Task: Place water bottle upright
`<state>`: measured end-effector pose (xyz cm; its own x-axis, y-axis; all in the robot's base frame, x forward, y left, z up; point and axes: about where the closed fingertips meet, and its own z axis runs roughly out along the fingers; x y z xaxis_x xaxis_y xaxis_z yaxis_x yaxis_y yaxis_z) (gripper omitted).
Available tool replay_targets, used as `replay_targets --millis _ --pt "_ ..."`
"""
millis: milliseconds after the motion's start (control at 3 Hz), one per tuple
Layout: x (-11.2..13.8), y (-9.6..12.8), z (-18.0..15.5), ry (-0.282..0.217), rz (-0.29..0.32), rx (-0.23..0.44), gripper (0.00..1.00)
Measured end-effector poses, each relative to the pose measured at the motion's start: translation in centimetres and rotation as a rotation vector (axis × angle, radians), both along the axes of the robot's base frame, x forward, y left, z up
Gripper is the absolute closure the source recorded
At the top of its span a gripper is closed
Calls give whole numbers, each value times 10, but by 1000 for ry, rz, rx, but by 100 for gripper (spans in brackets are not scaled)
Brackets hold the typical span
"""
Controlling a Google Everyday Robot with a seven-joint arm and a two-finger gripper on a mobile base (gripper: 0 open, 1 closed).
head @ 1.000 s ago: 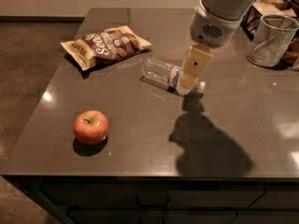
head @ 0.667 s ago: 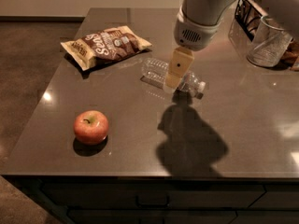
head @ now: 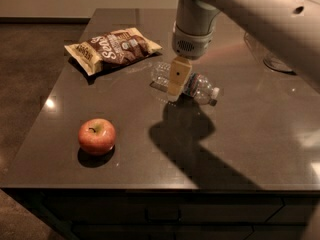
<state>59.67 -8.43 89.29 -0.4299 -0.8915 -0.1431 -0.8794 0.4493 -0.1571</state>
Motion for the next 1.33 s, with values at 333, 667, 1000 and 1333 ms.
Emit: replay_targets --millis 333,667,1000,1333 --pt "11 -9 -16 41 -25 -11 0" --pt "16 -17 -27 68 -39 -14 0" --pt "17 -23 -37 88 -45 -15 17" --pt "18 -23 -37 98 -34 -2 39"
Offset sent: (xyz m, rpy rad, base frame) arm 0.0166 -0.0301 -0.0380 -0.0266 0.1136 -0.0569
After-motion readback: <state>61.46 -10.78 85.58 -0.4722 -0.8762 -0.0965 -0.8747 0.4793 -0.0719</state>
